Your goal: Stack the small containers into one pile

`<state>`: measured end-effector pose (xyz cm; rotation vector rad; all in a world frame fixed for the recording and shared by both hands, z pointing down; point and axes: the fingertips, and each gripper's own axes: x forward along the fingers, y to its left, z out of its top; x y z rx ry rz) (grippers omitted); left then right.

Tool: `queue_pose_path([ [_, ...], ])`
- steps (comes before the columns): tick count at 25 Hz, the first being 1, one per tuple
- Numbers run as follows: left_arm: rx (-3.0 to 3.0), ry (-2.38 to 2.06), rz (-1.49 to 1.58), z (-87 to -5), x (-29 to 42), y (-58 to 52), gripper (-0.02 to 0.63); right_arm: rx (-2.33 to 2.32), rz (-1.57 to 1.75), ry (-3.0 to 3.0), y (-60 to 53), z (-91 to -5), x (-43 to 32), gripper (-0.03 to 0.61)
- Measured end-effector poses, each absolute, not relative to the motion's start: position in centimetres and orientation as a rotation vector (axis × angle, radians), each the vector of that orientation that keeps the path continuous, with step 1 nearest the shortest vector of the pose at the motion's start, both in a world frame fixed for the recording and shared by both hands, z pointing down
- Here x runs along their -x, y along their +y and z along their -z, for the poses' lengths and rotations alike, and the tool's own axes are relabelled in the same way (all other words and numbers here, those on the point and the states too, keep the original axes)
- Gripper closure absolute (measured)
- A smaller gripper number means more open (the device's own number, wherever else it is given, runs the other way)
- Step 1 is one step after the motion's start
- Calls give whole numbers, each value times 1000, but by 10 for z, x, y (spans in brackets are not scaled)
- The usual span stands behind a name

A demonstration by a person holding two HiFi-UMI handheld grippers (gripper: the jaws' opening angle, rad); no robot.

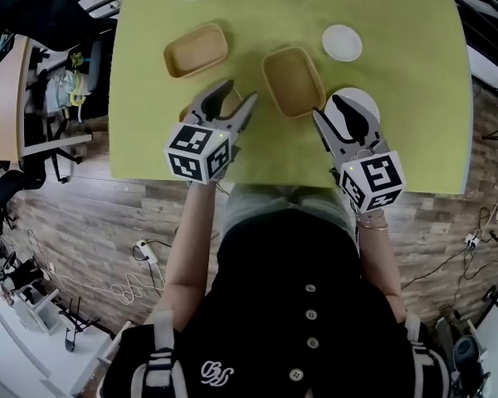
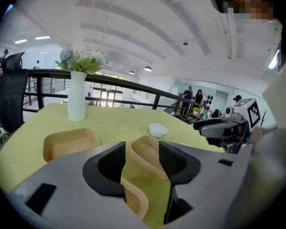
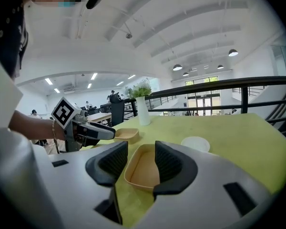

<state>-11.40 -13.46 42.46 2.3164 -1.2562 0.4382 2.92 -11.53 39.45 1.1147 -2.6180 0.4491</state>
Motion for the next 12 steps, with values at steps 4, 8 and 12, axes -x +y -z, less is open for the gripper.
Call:
queue_pose_path([
  [4,-2345,-1275,-564,-430,142,-138,397,-1106,-464,-2614,-119,-398,-24,393],
  [8,-2451,-1230,-800,-437,155,-136,467,-1114,-480,-2614,-124,-401,-21,417],
  [12,-2503,-1160,-980,-449,169,-131,424,-1085,-480,-2615,-121,-405,-13,419],
])
